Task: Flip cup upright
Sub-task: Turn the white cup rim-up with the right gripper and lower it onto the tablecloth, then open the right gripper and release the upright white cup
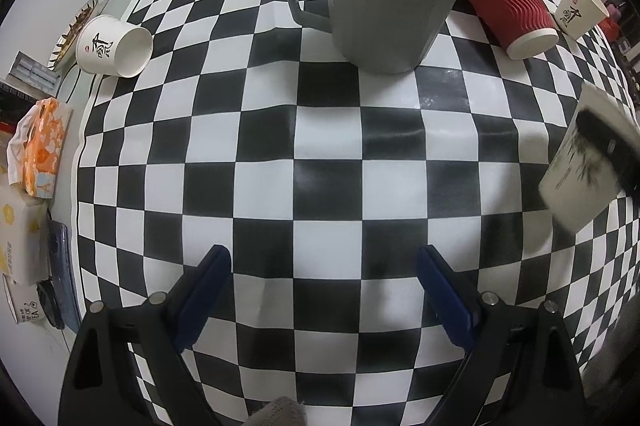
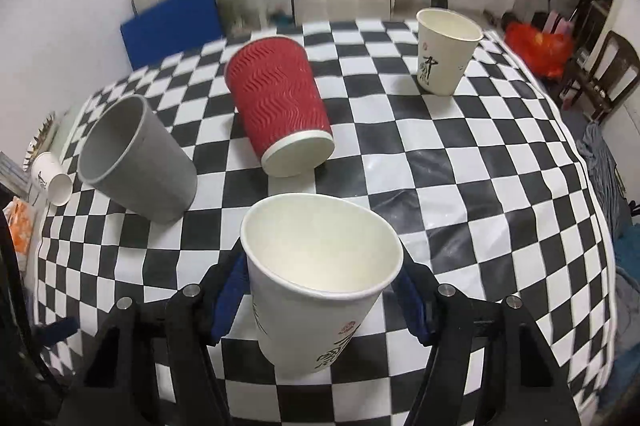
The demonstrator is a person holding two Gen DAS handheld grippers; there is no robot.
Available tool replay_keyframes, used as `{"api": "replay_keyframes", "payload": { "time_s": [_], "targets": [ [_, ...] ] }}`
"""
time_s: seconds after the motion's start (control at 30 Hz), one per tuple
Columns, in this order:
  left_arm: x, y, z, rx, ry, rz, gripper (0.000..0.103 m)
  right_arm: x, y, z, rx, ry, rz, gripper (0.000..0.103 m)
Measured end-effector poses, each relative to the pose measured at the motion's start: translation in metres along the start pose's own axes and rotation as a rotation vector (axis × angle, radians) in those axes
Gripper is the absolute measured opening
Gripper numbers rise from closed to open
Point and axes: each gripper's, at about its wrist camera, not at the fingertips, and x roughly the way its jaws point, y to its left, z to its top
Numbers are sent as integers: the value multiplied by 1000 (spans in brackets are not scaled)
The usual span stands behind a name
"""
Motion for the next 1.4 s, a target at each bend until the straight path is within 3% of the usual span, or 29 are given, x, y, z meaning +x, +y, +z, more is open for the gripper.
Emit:
{"api": "replay_keyframes", "payload": {
  "time_s": [0.2,0.4,0.5,0.7,1.1,1.4],
  "targets": [
    [-1,3,-10,13,-6,-3,94,-12,15,-38,-47,-82,-21,69],
    [-10,4,-24,23,-29,-18,94,-15,15,-53,-25,7,6,71],
    [-22,4,-31,25,-65,-21,94,-15,14,-59,-14,41,-16,86],
    [-47,7,-46,-4,-121,-19,94,-43,11,-64,-5,42,-24,86],
    [-171,-17,-80,-49,-311,-29,95,-177,-37,-61,46,82,-109,87],
    [-279,-43,-131,-33,-467,-43,94,-311,-49,-48,-42,-39,-139,87]
  ]
}}
